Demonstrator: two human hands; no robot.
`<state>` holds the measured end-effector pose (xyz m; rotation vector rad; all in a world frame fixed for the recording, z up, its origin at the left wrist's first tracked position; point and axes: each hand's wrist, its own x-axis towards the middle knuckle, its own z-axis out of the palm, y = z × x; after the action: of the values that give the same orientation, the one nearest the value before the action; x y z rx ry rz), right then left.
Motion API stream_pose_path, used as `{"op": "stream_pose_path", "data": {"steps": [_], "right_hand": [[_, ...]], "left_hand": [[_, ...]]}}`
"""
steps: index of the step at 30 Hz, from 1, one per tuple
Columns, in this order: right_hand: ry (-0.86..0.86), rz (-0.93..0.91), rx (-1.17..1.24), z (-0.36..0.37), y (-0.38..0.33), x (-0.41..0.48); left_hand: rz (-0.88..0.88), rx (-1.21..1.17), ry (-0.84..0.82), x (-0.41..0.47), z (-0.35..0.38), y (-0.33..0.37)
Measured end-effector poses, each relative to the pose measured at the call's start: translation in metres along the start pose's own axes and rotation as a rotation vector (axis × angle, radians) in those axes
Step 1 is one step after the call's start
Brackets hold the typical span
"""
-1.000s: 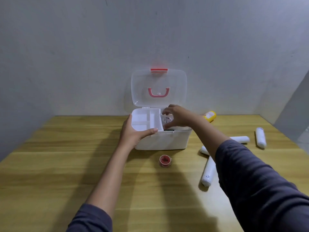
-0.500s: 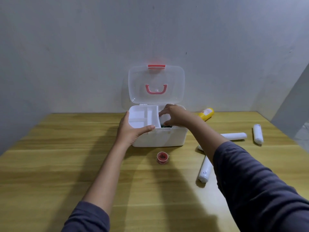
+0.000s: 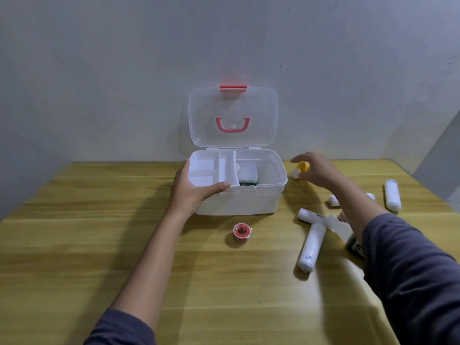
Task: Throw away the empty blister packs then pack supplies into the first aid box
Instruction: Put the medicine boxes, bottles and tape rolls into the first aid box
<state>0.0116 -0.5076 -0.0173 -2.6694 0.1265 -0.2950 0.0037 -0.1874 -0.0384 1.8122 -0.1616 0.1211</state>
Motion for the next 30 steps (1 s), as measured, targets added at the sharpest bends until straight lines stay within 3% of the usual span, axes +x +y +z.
{"op": "stream_pose_path", "data": {"steps": [3, 9, 17, 23, 26, 30], "right_hand": [[-0.069, -0.079, -0.205, 0.016, 0.015, 0.004], [0.046, -0.149, -0.283, 0.021, 0.011, 0.004], [0.397, 0.027, 0.309, -0.024, -0.021, -0.025], [0.645, -0.090, 0.546, -0.062, -0.083, -0.054], [0.570, -0.150, 0.612, -0.060, -0.109, -0.064], [0.295, -0.170, 0.467, -0.031, -0.131, -0.072]], "left_hand": [[0.014, -0.010, -0.002, -0.001, 0.001, 0.001], [-0.009, -0.015, 0.001, -0.001, 0.000, 0.003], [-0.048, -0.013, -0.042, -0.003, -0.003, 0.012], [-0.071, -0.010, -0.062, 0.005, -0.003, 0.001], [-0.070, 0.009, -0.075, 0.001, -0.004, 0.009], [-0.060, 0.033, -0.078, -0.001, -0.005, 0.016]]}}
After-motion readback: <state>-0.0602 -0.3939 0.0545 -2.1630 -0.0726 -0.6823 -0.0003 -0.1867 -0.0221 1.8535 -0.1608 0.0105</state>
